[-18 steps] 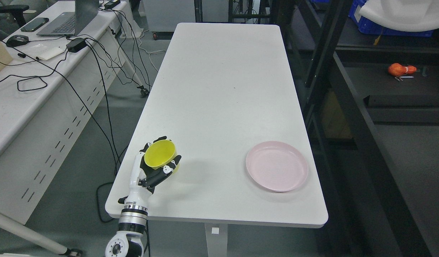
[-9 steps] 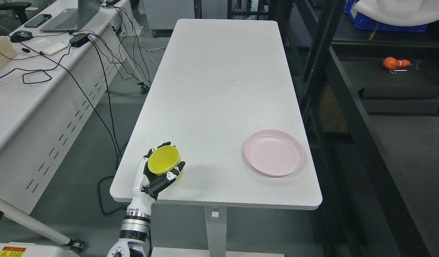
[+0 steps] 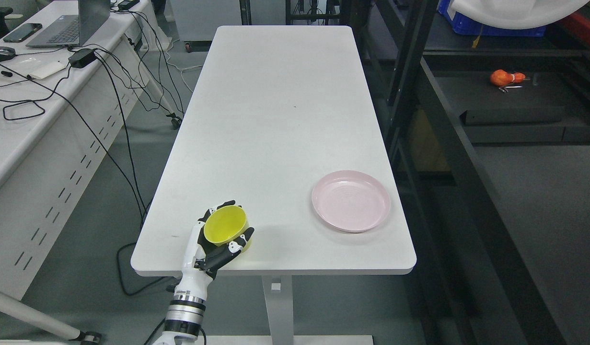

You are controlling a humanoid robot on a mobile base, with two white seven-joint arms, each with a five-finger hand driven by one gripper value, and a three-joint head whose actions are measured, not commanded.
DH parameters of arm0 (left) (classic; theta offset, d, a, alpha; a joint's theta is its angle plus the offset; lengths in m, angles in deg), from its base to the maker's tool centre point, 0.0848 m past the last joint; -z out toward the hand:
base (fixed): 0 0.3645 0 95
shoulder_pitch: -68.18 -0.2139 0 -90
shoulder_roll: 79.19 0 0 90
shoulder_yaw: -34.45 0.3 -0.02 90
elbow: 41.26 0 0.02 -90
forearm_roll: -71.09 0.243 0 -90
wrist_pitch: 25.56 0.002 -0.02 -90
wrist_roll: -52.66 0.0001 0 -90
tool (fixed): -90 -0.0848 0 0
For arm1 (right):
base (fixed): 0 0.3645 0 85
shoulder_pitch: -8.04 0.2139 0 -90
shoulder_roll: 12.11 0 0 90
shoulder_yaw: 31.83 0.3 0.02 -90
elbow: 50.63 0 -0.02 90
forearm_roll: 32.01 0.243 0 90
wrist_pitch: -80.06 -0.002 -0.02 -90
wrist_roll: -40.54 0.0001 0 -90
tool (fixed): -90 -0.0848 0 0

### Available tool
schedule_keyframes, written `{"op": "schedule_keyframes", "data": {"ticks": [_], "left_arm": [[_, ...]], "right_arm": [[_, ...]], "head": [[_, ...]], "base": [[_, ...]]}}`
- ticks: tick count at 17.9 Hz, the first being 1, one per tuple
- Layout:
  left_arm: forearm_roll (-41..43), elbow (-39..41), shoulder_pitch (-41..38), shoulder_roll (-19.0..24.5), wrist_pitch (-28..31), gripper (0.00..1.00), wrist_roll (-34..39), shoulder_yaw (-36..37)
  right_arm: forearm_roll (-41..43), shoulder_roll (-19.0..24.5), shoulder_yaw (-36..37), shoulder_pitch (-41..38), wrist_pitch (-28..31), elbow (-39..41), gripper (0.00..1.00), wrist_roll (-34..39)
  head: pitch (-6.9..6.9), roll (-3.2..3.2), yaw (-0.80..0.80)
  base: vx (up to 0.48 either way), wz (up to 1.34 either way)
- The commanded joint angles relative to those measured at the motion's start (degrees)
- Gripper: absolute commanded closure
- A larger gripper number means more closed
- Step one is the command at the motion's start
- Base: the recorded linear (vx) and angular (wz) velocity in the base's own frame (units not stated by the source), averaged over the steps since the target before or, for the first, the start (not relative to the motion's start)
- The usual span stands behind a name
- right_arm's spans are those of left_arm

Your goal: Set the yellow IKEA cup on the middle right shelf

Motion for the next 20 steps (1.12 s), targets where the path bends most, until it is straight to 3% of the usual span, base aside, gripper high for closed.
{"op": "schedule_keyframes", "data": {"ticks": [1,5,12,20], "left_arm": [[0.0,3.7,-2.3,1.0,0.0,1.00,0.0,3.2],[0.0,5.5,-3.9,1.0,-0.5,1.00,0.0,8.8],[-0.5,5.7,-5.5,1.0,-0.8,1.00,0.0,11.9],[-0.8,11.4,-9.6,1.0,-2.4,1.00,0.0,16.8]], "right_arm": [[1.4,-1.0,-1.0,-0.6,-0.3,0.0,0.01,-12.3],[1.4,-1.0,-1.0,-0.6,-0.3,0.0,0.01,-12.3],[1.4,-1.0,-1.0,-0.6,-0.3,-0.1,0.00,-12.3],[1.4,-1.0,-1.0,-0.6,-0.3,0.0,0.01,-12.3]], "head": [[0.00,0.00,0.00],[0.00,0.00,0.00],[0.00,0.00,0.00],[0.00,0.00,0.00]], "base": [[-0.016,-0.11],[-0.034,-0.19],[-0.071,-0.25],[-0.097,-0.23]]}}
